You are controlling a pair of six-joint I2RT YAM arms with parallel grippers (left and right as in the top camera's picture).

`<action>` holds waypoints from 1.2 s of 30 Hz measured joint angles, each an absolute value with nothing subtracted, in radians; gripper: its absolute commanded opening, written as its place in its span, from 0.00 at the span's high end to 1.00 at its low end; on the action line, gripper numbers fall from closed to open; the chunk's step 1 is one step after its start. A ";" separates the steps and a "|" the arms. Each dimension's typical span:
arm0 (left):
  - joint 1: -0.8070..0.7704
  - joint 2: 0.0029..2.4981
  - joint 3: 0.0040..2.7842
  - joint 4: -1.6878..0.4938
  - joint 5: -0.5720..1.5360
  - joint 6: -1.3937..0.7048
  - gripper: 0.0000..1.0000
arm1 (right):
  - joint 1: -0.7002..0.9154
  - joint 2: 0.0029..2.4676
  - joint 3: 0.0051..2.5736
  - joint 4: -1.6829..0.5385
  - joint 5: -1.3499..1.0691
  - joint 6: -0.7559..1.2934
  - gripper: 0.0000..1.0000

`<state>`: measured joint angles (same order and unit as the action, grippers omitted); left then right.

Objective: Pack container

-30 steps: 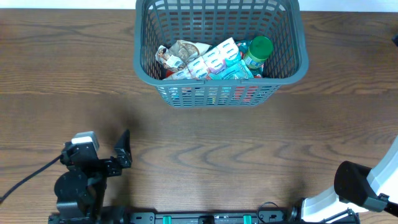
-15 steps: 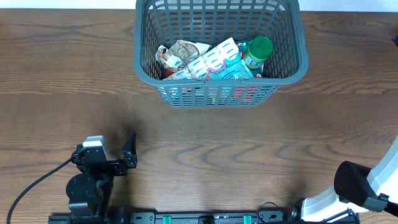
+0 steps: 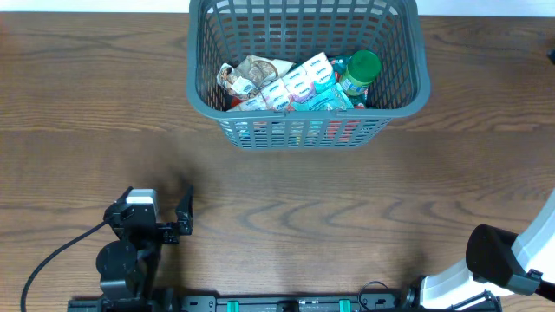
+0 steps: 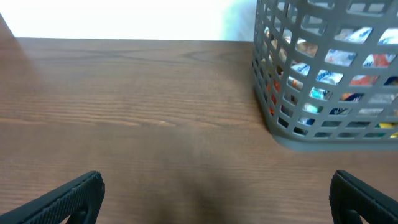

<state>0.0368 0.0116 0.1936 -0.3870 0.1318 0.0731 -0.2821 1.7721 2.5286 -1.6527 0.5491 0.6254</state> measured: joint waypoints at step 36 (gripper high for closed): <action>0.037 0.011 0.130 -0.359 0.128 0.165 0.01 | -0.282 1.772 2.529 -1.653 0.550 0.625 0.01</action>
<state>0.0368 0.0109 0.1295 -0.3588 0.1276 0.1654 -0.2821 1.7721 2.5286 -1.6531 0.5495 0.6254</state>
